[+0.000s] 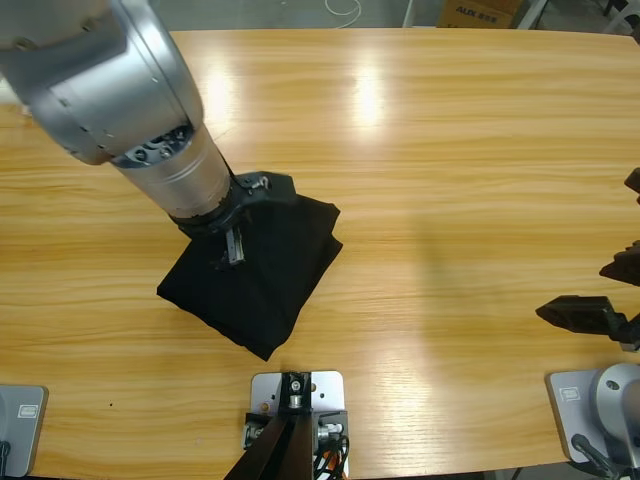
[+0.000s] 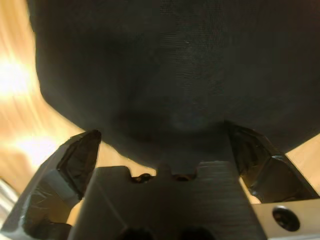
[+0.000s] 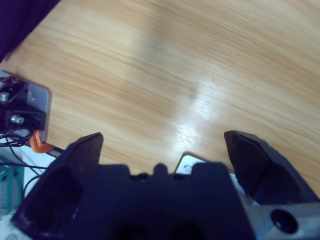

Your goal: Fold clothes

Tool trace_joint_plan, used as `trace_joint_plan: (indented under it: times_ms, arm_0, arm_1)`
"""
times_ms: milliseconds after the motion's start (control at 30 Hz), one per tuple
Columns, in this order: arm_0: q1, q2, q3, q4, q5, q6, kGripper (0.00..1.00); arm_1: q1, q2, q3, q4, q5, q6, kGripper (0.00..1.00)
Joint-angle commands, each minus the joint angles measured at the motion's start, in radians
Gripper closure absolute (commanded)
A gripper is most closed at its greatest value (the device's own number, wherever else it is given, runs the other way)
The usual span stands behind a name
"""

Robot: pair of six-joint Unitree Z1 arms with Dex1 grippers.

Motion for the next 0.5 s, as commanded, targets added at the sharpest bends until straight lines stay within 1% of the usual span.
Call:
trace_joint_plan:
  times_ms: [33, 133, 267, 500]
  arm_0:
    - [0.071, 0.099, 0.005, -0.023, -0.112, 0.468, 0.0]
    - [0.071, 0.108, 0.029, -0.021, -0.129, 0.535, 0.0]
    - [0.057, 0.128, 0.057, -0.02, -0.136, 0.624, 0.0]
    - [0.052, 0.196, 0.045, -0.043, -0.128, 0.622, 0.0]
  arm_1:
    - [-0.097, 0.062, 0.05, -0.058, 0.002, -0.076, 0.0]
    - [-0.127, 0.095, 0.051, -0.077, 0.009, -0.089, 0.0]
    - [-0.129, 0.14, 0.051, -0.115, 0.014, -0.089, 0.0]
    - [-0.155, 0.162, 0.053, -0.127, 0.017, -0.089, 0.0]
